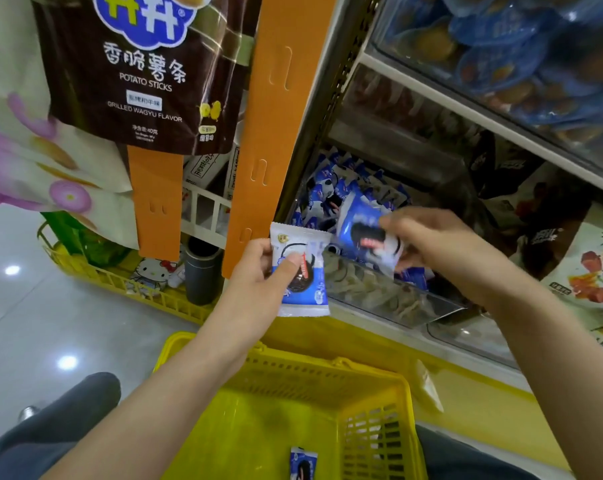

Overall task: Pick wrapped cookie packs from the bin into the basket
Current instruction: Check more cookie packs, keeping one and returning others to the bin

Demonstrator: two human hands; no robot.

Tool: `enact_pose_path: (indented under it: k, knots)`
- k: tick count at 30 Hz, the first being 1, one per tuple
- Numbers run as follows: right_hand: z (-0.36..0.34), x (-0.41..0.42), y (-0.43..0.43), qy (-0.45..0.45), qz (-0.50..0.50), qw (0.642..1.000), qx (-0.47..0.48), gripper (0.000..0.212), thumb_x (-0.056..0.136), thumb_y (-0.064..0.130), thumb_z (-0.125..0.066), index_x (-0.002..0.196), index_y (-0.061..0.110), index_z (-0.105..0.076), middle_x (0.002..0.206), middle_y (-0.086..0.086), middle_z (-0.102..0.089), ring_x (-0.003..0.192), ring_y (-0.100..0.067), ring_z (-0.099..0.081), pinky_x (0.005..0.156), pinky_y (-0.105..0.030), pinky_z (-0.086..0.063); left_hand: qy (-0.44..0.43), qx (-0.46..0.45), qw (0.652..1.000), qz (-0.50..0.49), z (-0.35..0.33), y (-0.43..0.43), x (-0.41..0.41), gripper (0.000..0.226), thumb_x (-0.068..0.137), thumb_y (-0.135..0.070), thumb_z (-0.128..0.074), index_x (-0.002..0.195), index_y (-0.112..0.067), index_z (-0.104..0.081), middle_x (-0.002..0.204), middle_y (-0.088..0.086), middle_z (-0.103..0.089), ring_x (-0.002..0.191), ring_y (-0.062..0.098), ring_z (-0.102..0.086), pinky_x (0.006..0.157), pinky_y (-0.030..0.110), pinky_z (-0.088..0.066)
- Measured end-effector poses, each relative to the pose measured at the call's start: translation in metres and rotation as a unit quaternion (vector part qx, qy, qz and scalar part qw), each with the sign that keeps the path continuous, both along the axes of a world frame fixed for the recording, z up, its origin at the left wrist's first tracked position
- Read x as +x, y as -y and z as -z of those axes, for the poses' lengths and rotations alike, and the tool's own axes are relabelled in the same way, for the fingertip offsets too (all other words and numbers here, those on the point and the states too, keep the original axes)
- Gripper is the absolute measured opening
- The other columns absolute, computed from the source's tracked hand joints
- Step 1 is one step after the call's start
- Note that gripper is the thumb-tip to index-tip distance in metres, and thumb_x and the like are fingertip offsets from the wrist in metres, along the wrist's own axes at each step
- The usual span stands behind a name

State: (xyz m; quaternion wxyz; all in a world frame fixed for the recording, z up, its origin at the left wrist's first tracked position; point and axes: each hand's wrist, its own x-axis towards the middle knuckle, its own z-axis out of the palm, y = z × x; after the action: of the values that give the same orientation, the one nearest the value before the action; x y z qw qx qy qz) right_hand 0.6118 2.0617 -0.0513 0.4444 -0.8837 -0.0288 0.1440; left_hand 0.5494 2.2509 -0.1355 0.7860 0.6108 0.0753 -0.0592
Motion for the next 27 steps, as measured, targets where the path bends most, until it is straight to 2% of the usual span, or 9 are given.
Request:
enact_pose_path:
  k: [4, 7, 9, 10, 15, 18, 21, 24, 27]
  knots:
    - [0.012, 0.046, -0.007, 0.057, 0.129, 0.99, 0.025, 0.012, 0.089, 0.027, -0.059, 0.091, 0.015, -0.059, 0.096, -0.008, -0.066, 0.073, -0.012, -0.069, 0.058, -0.016, -0.054, -0.009, 0.012, 1.0, -0.023, -0.001, 0.0, 0.002, 0.015, 0.091, -0.028, -0.05, 0.105, -0.024, -0.05, 0.107, -0.003, -0.065, 0.088, 0.002, -0.065, 0.055, 0.008, -0.048]
    - [0.031, 0.074, -0.021, 0.1, 0.133, 0.984, -0.068, 0.011, 0.089, 0.027, -0.059, 0.087, 0.017, -0.058, 0.095, -0.008, -0.067, 0.081, -0.014, -0.065, 0.072, -0.026, -0.057, -0.015, 0.015, 0.999, -0.03, -0.002, -0.001, 0.002, 0.018, 0.092, -0.026, -0.049, 0.109, -0.021, -0.05, 0.108, -0.001, -0.065, 0.092, 0.006, -0.064, 0.056, 0.008, -0.049]
    - [0.04, 0.085, -0.029, 0.123, 0.121, 0.978, -0.114, 0.023, 0.089, 0.028, -0.059, 0.103, 0.01, -0.057, 0.096, -0.008, -0.062, 0.093, -0.02, -0.062, 0.087, -0.034, -0.052, -0.017, 0.013, 0.999, -0.031, -0.002, -0.003, 0.002, 0.019, 0.092, -0.026, -0.049, 0.11, -0.02, -0.051, 0.107, -0.002, -0.065, 0.09, 0.004, -0.064, 0.056, 0.008, -0.048]
    - [0.044, 0.089, -0.032, 0.132, 0.109, 0.977, -0.124, 0.031, 0.089, 0.028, -0.059, 0.111, 0.007, -0.055, 0.098, -0.007, -0.058, 0.096, -0.021, -0.06, 0.089, -0.033, -0.05, -0.018, 0.013, 0.999, -0.033, -0.002, -0.004, 0.002, 0.019, 0.092, -0.027, -0.049, 0.11, -0.021, -0.051, 0.106, -0.003, -0.066, 0.089, 0.003, -0.065, 0.055, 0.008, -0.048]
    - [0.051, 0.09, -0.034, 0.191, 0.079, 0.967, -0.151, 0.036, 0.089, 0.026, -0.06, 0.116, 0.005, -0.05, 0.095, -0.002, -0.05, 0.09, -0.015, -0.053, 0.078, -0.026, -0.045, -0.02, 0.004, 0.999, -0.04, -0.005, -0.008, 0.003, 0.016, 0.092, -0.027, -0.05, 0.107, -0.023, -0.052, 0.103, -0.005, -0.066, 0.086, 0.002, -0.065, 0.055, 0.008, -0.048]
    - [0.045, 0.092, -0.029, 0.208, 0.036, 0.95, -0.229, 0.037, 0.089, 0.027, -0.058, 0.119, 0.008, -0.052, 0.092, -0.001, -0.052, 0.085, -0.014, -0.052, 0.073, -0.027, -0.042, -0.023, -0.001, 0.999, -0.037, -0.007, -0.007, 0.002, 0.014, 0.092, -0.027, -0.05, 0.105, -0.024, -0.051, 0.104, -0.005, -0.066, 0.086, 0.002, -0.065, 0.054, 0.008, -0.048]
    - [0.036, 0.096, -0.023, 0.181, -0.004, 0.941, -0.286, 0.036, 0.086, 0.029, -0.06, 0.116, 0.01, -0.057, 0.091, 0.002, -0.052, 0.083, -0.013, -0.05, 0.072, -0.026, -0.039, -0.022, 0.008, 0.999, -0.04, -0.007, -0.006, 0.003, 0.017, 0.093, -0.026, -0.049, 0.109, -0.021, -0.05, 0.108, -0.002, -0.065, 0.09, 0.004, -0.064, 0.057, 0.008, -0.05]
    - [0.038, 0.099, -0.027, 0.134, -0.04, 0.935, -0.325, 0.035, 0.087, 0.031, -0.06, 0.116, 0.012, -0.059, 0.095, -0.001, -0.057, 0.083, -0.014, -0.053, 0.072, -0.028, -0.045, -0.023, 0.001, 0.999, -0.046, -0.008, -0.006, 0.004, 0.018, 0.093, -0.025, -0.049, 0.11, -0.019, -0.05, 0.109, 0.0, -0.065, 0.091, 0.005, -0.063, 0.055, 0.006, -0.048]
    - [0.042, 0.103, -0.038, 0.14, -0.021, 0.939, -0.314, 0.035, 0.088, 0.03, -0.059, 0.113, 0.007, -0.06, 0.1, -0.008, -0.063, 0.082, -0.019, -0.057, 0.075, -0.032, -0.049, -0.022, -0.004, 0.999, -0.048, -0.008, -0.006, 0.004, 0.017, 0.093, -0.024, -0.049, 0.11, -0.019, -0.049, 0.107, 0.001, -0.065, 0.088, 0.004, -0.063, 0.053, 0.006, -0.047]
